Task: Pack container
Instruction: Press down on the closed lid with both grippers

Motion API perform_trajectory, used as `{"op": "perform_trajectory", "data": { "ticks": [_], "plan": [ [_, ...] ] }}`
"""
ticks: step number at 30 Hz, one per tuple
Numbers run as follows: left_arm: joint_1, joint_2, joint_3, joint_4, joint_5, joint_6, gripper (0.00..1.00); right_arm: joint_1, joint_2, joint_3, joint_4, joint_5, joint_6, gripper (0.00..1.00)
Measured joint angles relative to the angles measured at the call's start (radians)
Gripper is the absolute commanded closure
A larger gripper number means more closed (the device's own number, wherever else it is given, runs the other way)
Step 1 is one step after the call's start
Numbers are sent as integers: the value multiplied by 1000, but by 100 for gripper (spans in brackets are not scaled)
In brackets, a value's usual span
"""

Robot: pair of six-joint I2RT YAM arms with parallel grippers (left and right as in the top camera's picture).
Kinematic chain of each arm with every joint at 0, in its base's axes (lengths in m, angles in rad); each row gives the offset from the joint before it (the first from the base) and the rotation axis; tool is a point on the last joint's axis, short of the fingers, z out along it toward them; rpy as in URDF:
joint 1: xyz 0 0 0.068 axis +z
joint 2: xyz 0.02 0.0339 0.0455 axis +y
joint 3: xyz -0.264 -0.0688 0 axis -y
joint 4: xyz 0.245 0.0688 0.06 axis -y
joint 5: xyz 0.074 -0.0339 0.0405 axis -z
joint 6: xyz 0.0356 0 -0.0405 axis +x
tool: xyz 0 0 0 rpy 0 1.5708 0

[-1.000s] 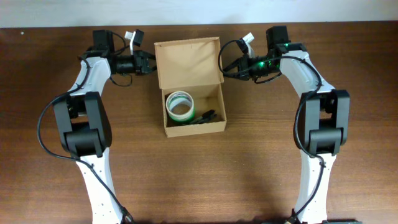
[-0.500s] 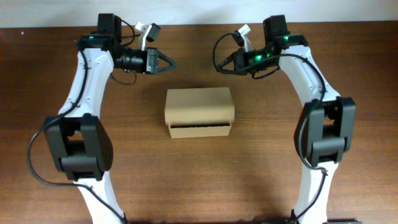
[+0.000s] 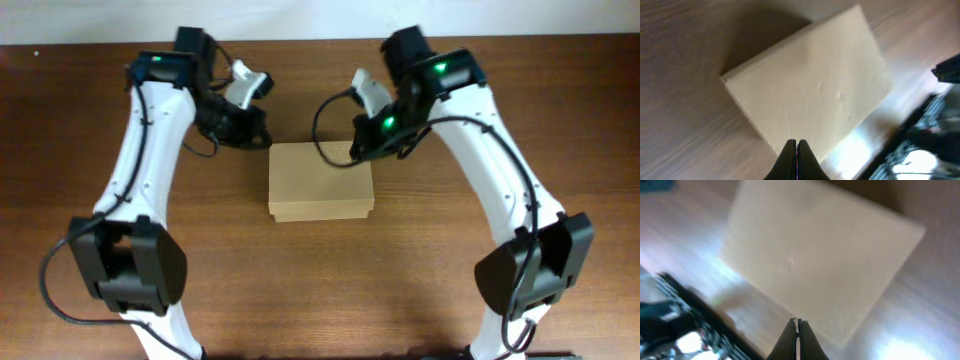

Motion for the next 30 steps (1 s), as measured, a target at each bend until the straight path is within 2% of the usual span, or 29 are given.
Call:
{"op": "perform_trajectory", "data": {
  "ticks": [10,22,26,30],
  "plan": [
    [-143,-21,-60,-64,-208,-2,98,40,0,-45,-33,175,30,96],
    [-171,-23,-292,31,-242,-6,98,40,1,-286,142,193,31,96],
    [-171,-47,-329,71,-236,-18,98,39,-31,-357,216,186,34,96],
    [-171,-51,-329,84,-235,-27,98,38,-40,-365,220,189,35,96]
  ]
}}
